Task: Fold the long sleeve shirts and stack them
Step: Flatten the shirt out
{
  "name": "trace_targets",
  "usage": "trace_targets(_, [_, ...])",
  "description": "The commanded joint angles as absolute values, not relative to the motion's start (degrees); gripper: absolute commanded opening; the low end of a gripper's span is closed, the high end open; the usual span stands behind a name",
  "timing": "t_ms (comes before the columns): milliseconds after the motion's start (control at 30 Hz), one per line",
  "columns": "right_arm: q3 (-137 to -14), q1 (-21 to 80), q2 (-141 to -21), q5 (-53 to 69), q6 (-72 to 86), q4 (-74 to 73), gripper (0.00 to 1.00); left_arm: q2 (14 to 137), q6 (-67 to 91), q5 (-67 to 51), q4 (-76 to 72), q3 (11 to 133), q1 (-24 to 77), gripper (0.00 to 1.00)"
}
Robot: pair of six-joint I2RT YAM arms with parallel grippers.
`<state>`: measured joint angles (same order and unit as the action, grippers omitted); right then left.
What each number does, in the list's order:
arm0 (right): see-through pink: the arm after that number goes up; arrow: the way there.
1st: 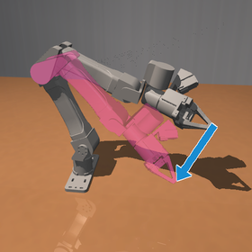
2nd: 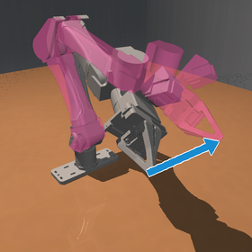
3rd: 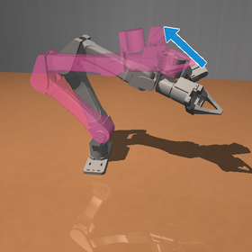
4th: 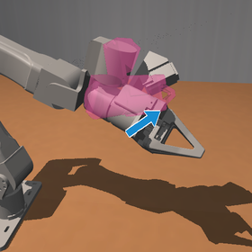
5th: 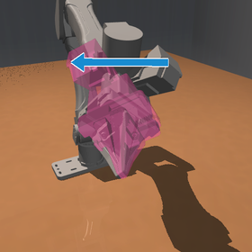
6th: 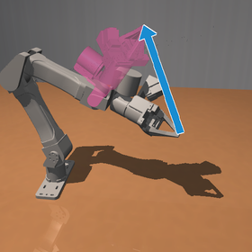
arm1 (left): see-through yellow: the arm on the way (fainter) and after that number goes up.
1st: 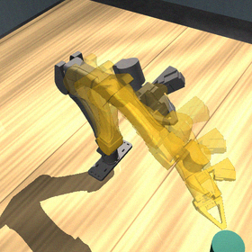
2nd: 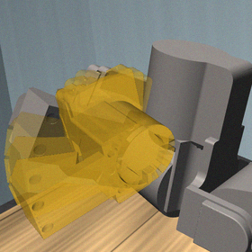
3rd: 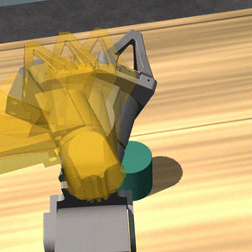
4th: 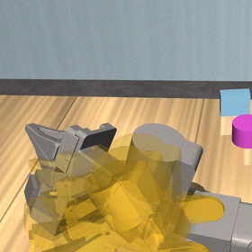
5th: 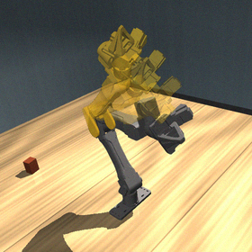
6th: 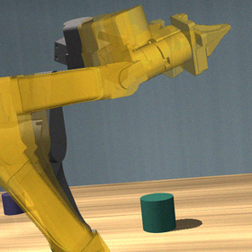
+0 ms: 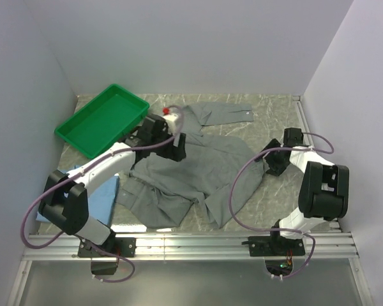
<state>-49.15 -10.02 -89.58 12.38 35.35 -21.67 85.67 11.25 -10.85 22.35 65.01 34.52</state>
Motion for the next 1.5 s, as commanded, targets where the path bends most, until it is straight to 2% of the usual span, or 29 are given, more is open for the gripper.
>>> trace_targets(0, [-50.89, -9.93, -92.62, 16.96, 34.63, -18.99, 0.78, 86.92, 20.47, -5.63, 17.86, 62.51, 29.63, 0.88])
trace_targets(233, [-51.06, -9.67, -96.76, 21.79, 34.45, -16.18, 0.75, 92.89, 25.48, -2.29, 14.07, 57.75, 20.31, 0.83])
trace_targets(333, [-52.64, -9.49, -97.91, 22.59, 33.58, -15.73, 0.58, 96.05, 25.58, -2.29, 15.12, 58.62, 19.25, 0.83])
trace_targets(367, [-53.08, -9.32, -98.17, 22.5, 33.31, -15.56, 0.44, 96.85, 25.75, -1.85, 15.2, 58.8, 19.16, 0.83])
trace_targets(433, [-54.49, -9.14, -98.26, 21.53, 31.83, -15.38, 0.3, 99.3, 25.58, -1.93, 15.47, 59.32, 19.16, 0.82])
trace_targets(467, [-55.97, -9.05, -98.09, 21.1, 31.29, -15.21, 0.16, 100.19, 25.75, -1.06, 16.34, 59.85, 19.16, 0.82])
trace_targets(500, [-56.94, -8.97, -97.3, 19.79, 30.68, -15.47, 0.09, 101.24, 25.84, -0.71, 16.87, 60.2, 19.16, 0.82])
trace_targets(567, [-60.72, -8.26, -95.98, 18.12, 28.4, -17.04, 0.0, 103.79, 25.84, -0.18, 18.1, 61.17, 19.07, 0.81])
trace_targets(733, [-66.53, -0.01, -85.53, 4.01, 21.38, -22.41, 0.0, 103.72, 26.19, -0.18, 18.9, 61.26, 19.07, 0.79])
trace_targets(767, [-66.45, 5.74, -82.82, 1.95, 20.31, -23.02, 0.0, 103.71, 26.28, 1.39, 18.98, 61.43, 19.16, 0.79])
trace_targets(900, [-64.17, 16.68, -79.72, -5.44, 16.79, -27.76, 0.03, 104.41, 26.45, 1.58, 20.04, 62.23, 19.07, 0.79])
trace_targets(933, [-62.59, 18.61, -79.63, -5.62, 15.39, -28.47, 0.11, 104.5, 26.54, 1.32, 20.3, 62.23, 19.07, 0.79])
trace_targets(1000, [-61.88, 24.83, -81.2, -7.38, 14.07, -32.15, 0.2, 104.5, 26.63, 1.14, 20.22, 62.31, 19.07, 0.79])
trace_targets(1033, [-61.79, 26.79, -82.17, -8.34, 12.76, -33.65, 0.3, 104.33, 26.63, 0.79, 20.13, 62.31, 19.16, 0.79])
trace_targets(1100, [-61.96, 31.26, -84.72, -10.02, 12.04, -37.34, 0.41, 104.15, 26.63, 0.62, 20.13, 62.31, 19.16, 0.79])
trace_targets(1133, [-62.4, 32.25, -85.07, -9.76, 11.52, -38.05, 0.5, 103.89, 26.54, 0.44, 19.95, 62.23, 19.16, 0.79])
trace_targets(1200, [-63.28, 33.05, -84.73, -8.36, 11.6, -39.54, 0.58, 103.63, 26.54, 0.44, 19.95, 62.14, 19.16, 0.79])
trace_targets(1233, [-64.5, 33.05, -84.2, -7.57, 11.34, -39.81, 0.67, 103.54, 26.54, 0.53, 20.04, 62.14, 19.16, 0.79])
trace_targets(1333, [-67.92, 32.26, -81.83, -4.84, 10.73, -40.25, 0.76, 103.1, 26.54, 0.53, 19.86, 62.14, 19.16, 0.8])
trace_targets(1467, [-71.8, 26.83, -81.47, -4.31, 14.49, -40.61, 0.76, 102.83, 26.54, 0.53, 19.86, 62.05, 19.16, 0.8])
